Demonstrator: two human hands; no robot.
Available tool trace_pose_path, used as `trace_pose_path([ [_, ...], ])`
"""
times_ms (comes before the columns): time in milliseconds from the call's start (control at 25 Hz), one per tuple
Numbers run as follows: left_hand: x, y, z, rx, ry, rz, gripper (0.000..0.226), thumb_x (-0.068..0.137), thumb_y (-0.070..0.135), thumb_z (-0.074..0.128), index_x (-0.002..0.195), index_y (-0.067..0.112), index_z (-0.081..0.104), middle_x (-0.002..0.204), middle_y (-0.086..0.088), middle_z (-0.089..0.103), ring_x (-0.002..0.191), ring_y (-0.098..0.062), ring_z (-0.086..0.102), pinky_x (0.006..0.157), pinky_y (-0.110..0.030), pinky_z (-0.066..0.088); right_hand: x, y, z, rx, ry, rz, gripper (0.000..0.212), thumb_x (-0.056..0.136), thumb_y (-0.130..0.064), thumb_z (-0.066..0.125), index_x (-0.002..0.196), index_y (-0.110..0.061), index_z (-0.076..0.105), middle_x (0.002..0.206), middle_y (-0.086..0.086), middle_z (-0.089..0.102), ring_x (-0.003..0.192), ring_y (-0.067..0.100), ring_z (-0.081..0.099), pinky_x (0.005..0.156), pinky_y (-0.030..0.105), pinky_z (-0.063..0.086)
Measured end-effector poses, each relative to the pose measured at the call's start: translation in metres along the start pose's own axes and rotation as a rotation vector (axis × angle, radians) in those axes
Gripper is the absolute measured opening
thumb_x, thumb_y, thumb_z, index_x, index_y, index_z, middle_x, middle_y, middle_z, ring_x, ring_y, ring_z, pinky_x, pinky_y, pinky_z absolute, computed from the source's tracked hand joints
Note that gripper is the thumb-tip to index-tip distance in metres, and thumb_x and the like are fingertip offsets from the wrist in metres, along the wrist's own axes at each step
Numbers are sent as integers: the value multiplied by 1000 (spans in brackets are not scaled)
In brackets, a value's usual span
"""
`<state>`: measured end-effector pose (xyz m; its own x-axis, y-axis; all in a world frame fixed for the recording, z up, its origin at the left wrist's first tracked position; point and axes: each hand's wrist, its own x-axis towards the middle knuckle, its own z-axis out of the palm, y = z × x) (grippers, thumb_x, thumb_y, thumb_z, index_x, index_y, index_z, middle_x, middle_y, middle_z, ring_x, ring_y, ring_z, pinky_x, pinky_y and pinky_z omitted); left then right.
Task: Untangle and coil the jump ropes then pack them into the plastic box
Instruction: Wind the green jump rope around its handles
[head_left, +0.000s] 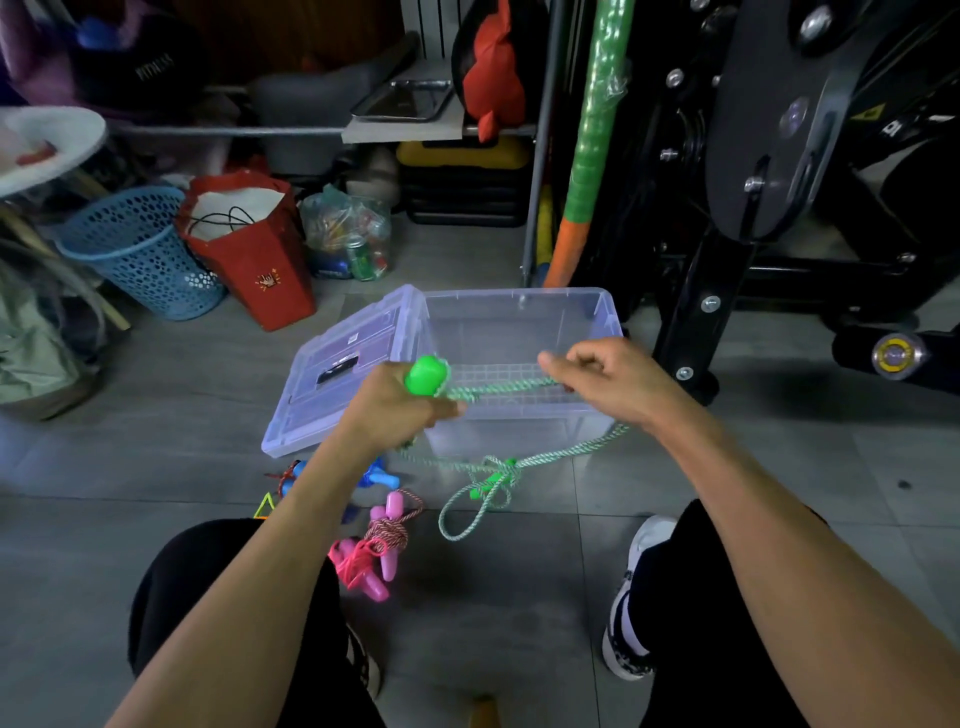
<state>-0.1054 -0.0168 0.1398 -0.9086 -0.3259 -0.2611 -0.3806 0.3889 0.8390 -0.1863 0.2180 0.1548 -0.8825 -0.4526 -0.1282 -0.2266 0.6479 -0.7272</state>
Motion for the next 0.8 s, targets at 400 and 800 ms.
trace_pose_path([
  [400, -3, -3, 16, 312, -54, -70, 29, 72, 30, 83, 67, 19, 56, 56, 0, 54, 48, -16, 48, 42, -19, 39, 4, 9, 29, -183, 89, -96, 19, 91, -26, 60, 74, -22, 53, 67, -3, 55, 64, 19, 53, 56, 32, 41],
  [800, -1, -1, 14, -104, -25, -60, 37, 73, 37, 82, 75, 5, 65, 64, -3, 59, 57, -16, 52, 60, -32, 49, 7, 6, 37, -46, -137, 72, 9, 92, -31, 62, 94, -23, 65, 83, -2, 65, 76, 16, 58, 63, 26, 42],
])
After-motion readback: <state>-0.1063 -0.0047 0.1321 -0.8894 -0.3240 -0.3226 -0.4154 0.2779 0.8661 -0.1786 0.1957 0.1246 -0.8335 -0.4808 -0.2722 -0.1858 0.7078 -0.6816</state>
